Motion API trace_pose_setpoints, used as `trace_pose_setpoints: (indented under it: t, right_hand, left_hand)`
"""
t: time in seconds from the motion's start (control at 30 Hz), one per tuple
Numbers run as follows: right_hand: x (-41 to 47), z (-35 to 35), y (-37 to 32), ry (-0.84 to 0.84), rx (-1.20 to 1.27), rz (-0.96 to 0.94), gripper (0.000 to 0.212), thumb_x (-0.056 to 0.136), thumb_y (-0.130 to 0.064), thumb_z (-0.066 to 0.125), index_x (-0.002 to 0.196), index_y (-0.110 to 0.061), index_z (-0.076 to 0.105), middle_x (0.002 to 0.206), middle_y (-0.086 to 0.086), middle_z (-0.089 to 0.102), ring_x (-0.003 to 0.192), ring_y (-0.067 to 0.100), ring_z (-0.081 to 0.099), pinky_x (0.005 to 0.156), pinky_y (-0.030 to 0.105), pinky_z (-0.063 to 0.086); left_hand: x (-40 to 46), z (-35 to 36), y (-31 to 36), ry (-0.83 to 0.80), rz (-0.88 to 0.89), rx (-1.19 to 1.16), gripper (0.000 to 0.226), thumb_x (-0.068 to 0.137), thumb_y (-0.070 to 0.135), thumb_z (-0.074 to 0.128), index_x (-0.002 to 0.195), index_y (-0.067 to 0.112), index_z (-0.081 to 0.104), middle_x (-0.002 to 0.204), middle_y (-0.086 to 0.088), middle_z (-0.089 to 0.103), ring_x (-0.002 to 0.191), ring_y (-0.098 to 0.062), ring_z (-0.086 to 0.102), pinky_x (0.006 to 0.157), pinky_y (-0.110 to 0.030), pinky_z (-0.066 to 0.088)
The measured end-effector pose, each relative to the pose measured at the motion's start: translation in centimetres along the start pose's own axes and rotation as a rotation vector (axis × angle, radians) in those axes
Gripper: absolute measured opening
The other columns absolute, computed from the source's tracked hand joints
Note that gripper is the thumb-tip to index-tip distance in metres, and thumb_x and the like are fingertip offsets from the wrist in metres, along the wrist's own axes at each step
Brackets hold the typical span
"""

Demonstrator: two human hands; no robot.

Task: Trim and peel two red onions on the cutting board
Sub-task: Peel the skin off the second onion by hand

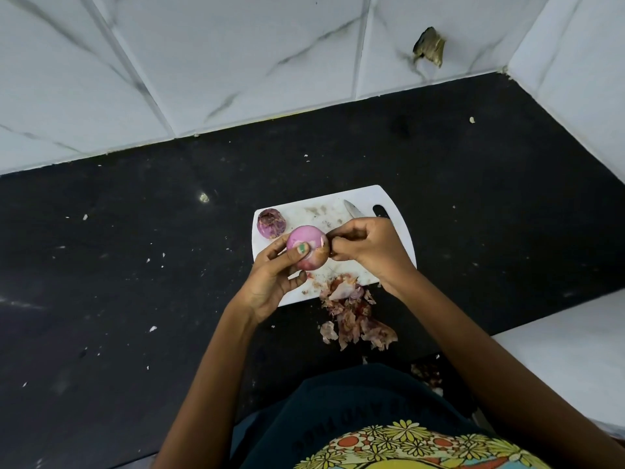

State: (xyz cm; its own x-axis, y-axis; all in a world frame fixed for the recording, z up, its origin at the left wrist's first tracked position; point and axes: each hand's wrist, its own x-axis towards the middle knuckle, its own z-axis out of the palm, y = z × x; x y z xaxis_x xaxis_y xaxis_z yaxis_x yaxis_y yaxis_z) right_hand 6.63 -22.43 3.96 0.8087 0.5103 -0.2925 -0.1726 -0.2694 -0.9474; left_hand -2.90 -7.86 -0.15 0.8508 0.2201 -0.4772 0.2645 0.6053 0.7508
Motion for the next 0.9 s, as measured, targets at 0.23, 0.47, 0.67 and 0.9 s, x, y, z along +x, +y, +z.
trace_pose_setpoints:
  t: [0.23, 0.47, 0.67, 0.9]
  right_hand:
    - [-0.35, -0.18, -0.01, -0.071, 0.041, 0.012, 0.018, 0.075, -0.014, 0.079, 0.090, -0.009, 0.070, 0.087, 0.009, 0.073, 0.081, 0.021, 0.072, 0.070, 0.032, 0.060]
    - [-0.33, -0.26, 0.02, -0.016, -0.003, -0.026, 0.007, 0.079, -0.002, 0.070, 0.084, -0.007, 0.070, 0.079, 0.010, 0.072, 0.072, 0.020, 0.071, 0.067, 0.026, 0.059]
    - [-0.51, 0.04, 0.23, 0.046, -0.019, -0.098, 0.005, 0.082, -0.018, 0.072, 0.081, -0.020, 0.068, 0.084, 0.007, 0.071, 0.079, 0.018, 0.071, 0.068, 0.028, 0.059]
    - [-0.14, 0.13, 0.39, 0.035, -0.169, -0.167, 0.006, 0.088, -0.013, 0.064, 0.087, -0.019, 0.063, 0.086, -0.004, 0.066, 0.085, 0.014, 0.067, 0.074, 0.029, 0.058]
  left_hand:
    - [0.11, 0.10, 0.12, 0.016, 0.003, -0.025, 0.052, 0.069, 0.014, 0.071, 0.119, 0.010, 0.056, 0.106, -0.007, 0.063, 0.085, -0.015, 0.064, 0.062, -0.022, 0.053]
    - [-0.17, 0.09, 0.07, 0.016, 0.009, -0.012, 0.056, 0.069, 0.014, 0.071, 0.122, 0.010, 0.056, 0.110, -0.009, 0.062, 0.088, -0.017, 0.064, 0.062, -0.022, 0.054]
    - [-0.39, 0.27, 0.22, 0.025, 0.032, 0.003, 0.050, 0.069, 0.008, 0.078, 0.114, 0.016, 0.058, 0.113, -0.009, 0.059, 0.090, -0.018, 0.065, 0.066, -0.023, 0.056]
    - [-0.30, 0.49, 0.18, 0.010, 0.039, 0.063, 0.053, 0.065, 0.006, 0.080, 0.112, 0.018, 0.058, 0.115, -0.008, 0.058, 0.096, -0.020, 0.065, 0.072, -0.026, 0.057]
